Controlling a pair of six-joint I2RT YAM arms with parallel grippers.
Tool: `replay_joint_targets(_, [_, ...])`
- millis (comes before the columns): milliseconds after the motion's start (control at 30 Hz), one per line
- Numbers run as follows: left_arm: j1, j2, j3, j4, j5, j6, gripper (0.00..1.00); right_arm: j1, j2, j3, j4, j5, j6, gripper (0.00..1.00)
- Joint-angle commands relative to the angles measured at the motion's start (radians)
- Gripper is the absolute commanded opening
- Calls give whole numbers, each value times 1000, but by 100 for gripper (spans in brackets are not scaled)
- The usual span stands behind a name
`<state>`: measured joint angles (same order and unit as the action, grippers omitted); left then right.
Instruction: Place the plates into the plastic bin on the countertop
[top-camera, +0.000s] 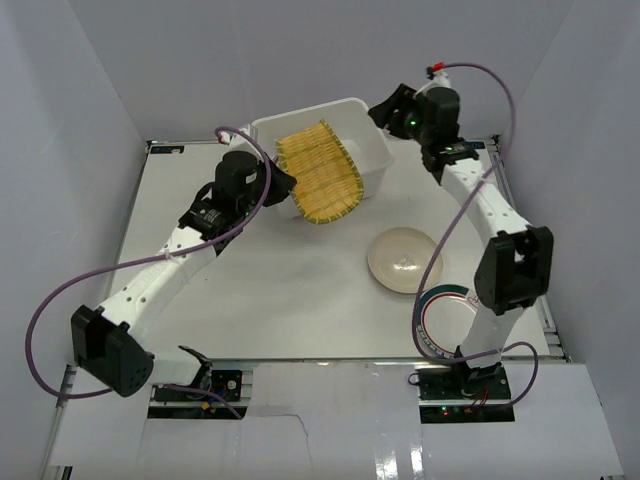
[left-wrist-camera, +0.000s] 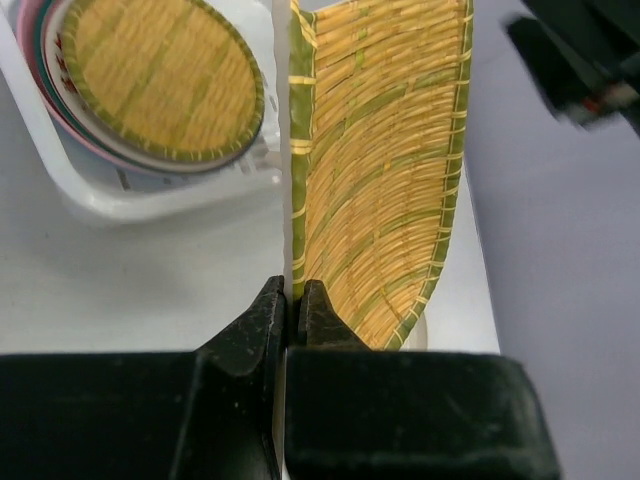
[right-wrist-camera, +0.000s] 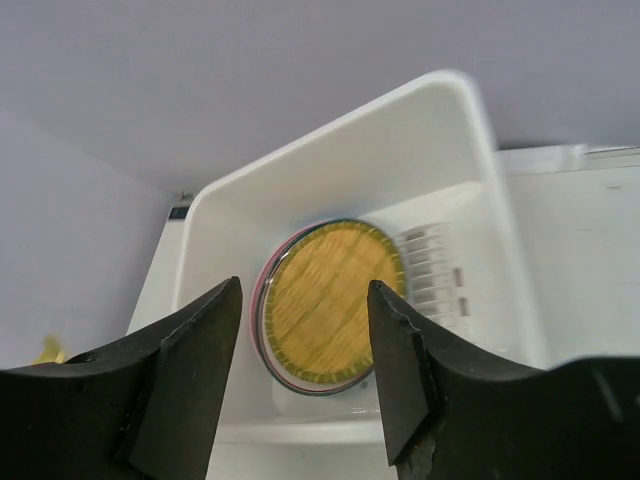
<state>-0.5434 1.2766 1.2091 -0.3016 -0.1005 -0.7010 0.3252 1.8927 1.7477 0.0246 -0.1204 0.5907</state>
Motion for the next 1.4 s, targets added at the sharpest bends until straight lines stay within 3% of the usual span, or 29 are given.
replay_joint_targets(0, [63,68,116,96,-13,15,0,-144,-168,-146,83,47,-20,59])
replay_joint_targets(33, [80,123,136,107,4,8,0,-172,-226,-231,95,24,0,55])
replay_joint_targets(67, [95,156,161,119,18,2,0,-201,-257,-281,106,-1,9,41])
replay_joint_targets(133, [134,222,241,124,39,-15,0,-270,-376,-461,136,-56,15,29])
replay_joint_targets(167, [146,290,272,127,47,-21,0,-288,-418,-528,171,-59,14,16])
replay_joint_targets(200, [164,328,303,125,60,-26,0,-308,-461,-589,185,-59,6,12])
replay_joint_targets(367, [200,574,538,111,70,-29,0,-313,-720,-931,215,-91,-51,10])
replay_joint_targets(533, [212,751,754,66,62,-29,0,-313,-846,-1097,201,-98,-61,12])
replay_joint_targets(667, [217,813,825,42,85,9,49,-313,-906,-1174,144,-59,-81,20])
replay_joint_targets(700, [215,802,825,42,87,26,74,-314,-917,-1189,135,-56,-81,25])
replay_joint_targets(800, [215,739,810,45,90,76,96,-313,-938,-1260,127,-10,-81,29])
replay_joint_targets(933, [197,592,712,45,99,122,98,-313,-966,-1314,106,68,-89,41])
replay_joint_targets(1033, [119,402,485,76,90,143,97,-313,-949,-1298,72,102,-112,49])
replay_joint_targets(1067, [85,353,345,87,87,144,95,-313,-930,-1292,64,113,-117,53])
replay_joint_targets(1100, [12,304,272,108,81,144,94,-313,-917,-1285,54,151,-130,60])
replay_joint_targets(1200, [-114,153,9,136,102,91,88,-342,-851,-1268,46,156,-153,67])
replay_joint_targets(1367, [-255,50,-241,153,232,-56,82,-356,-736,-1263,43,136,-149,65])
